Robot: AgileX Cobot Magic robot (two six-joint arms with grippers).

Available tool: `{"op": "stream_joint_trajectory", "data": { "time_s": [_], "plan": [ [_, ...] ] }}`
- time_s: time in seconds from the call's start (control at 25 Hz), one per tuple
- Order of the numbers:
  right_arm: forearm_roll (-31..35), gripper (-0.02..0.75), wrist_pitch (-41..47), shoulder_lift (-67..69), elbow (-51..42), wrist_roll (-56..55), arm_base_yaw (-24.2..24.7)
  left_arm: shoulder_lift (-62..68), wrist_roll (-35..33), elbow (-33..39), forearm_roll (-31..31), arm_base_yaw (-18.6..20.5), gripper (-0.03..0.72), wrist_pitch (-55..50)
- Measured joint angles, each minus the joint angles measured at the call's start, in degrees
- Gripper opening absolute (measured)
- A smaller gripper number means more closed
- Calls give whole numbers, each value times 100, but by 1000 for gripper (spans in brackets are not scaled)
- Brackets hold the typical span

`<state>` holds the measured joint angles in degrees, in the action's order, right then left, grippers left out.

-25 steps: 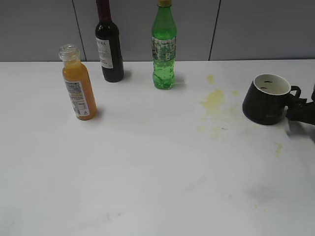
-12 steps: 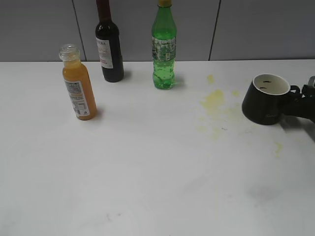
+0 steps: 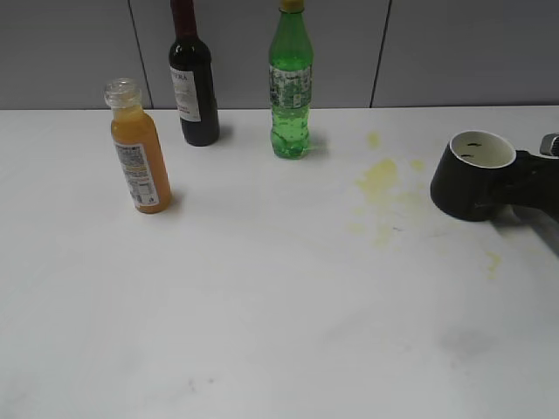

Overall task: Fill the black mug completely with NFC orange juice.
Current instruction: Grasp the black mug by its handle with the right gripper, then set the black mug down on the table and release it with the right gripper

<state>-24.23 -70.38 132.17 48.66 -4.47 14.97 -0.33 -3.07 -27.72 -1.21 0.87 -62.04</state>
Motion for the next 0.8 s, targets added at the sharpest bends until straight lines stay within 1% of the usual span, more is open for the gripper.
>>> {"op": "stream_joint_trajectory", "data": {
  "time_s": [0.16, 0.32, 0.44, 0.6, 0.8],
  "plan": [
    [209, 45, 93, -110, -22, 28, -165, 0, 0, 0, 0, 0, 219, 0],
    [551, 45, 383, -526, -242, -124, -506, 0, 0, 0, 0, 0, 219, 0],
    [793, 45, 382, -938, -440, -352, -817, 0, 0, 0, 0, 0, 219, 0],
    [1104, 44, 382, -1429, -790, -432, -1403, 0, 0, 0, 0, 0, 219, 0],
    [1750, 44, 378, -1691, -1119, -424, -2530, 0, 0, 0, 0, 0, 219, 0]
  ]
}}
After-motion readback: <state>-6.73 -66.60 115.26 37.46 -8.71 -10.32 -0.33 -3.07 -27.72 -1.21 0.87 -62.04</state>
